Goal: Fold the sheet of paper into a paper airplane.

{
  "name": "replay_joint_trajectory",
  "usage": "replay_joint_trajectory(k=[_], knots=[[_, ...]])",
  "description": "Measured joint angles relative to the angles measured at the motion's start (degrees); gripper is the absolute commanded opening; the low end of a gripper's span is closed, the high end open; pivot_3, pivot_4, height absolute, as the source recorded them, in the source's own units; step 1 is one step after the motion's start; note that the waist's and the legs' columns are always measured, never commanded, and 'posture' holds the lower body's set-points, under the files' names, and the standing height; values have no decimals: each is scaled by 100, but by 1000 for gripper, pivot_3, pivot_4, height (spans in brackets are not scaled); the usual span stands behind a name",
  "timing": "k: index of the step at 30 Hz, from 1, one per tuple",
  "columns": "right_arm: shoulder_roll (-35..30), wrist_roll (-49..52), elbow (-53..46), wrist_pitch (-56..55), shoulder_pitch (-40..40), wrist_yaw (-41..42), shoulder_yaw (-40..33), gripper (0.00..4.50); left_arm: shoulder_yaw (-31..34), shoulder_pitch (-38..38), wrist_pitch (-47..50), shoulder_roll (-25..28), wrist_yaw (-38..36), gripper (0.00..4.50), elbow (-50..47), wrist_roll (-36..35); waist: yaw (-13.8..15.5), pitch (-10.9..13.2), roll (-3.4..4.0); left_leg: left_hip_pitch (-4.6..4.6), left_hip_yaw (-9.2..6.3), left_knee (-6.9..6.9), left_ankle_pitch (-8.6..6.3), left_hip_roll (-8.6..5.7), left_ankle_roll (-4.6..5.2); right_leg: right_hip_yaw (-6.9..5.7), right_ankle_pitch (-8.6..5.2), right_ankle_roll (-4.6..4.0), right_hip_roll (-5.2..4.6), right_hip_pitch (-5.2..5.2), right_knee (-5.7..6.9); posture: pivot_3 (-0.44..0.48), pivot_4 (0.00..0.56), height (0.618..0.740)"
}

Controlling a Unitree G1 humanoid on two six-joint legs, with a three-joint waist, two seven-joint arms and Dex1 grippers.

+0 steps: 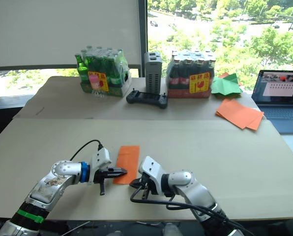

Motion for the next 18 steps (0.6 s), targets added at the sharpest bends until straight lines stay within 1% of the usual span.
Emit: replay_joint_trajectory(k=[4,6,10,14,18], knots=[[61,153,87,-11,-18,-15,-123,45,3,-13,0,0,0,0,1,-5,6,1,-1,-2,0,0,0,0,0,0,0,0,0,-1,0,0,150,733],[59,355,28,-5,-16,-15,-394,45,68,-17,23,7,20,0,-4,-31,14,3,-3,-7,-1,1,0,-1,0,0,0,0,-1,-5,-1,0,150,733],[3,821,-492,157,-143,-23,-977,45,472,-78,262,122,116,0,-100,-274,15,5,-5,-10,-4,1,0,1,0,-1,0,0,0,-10,0,0,150,733],[-114,1021,-770,316,-199,-110,-1124,45,1059,-184,510,343,245,0,-382,-583,18,5,-5,-9,-2,1,0,1,0,-2,0,0,-1,-9,-1,0,150,733],[-183,1069,-773,371,-195,-243,-1148,45,1126,-105,477,474,286,0,-355,-540,30,5,-5,-10,-2,1,0,0,0,-2,0,0,-1,-9,-2,0,150,733]])
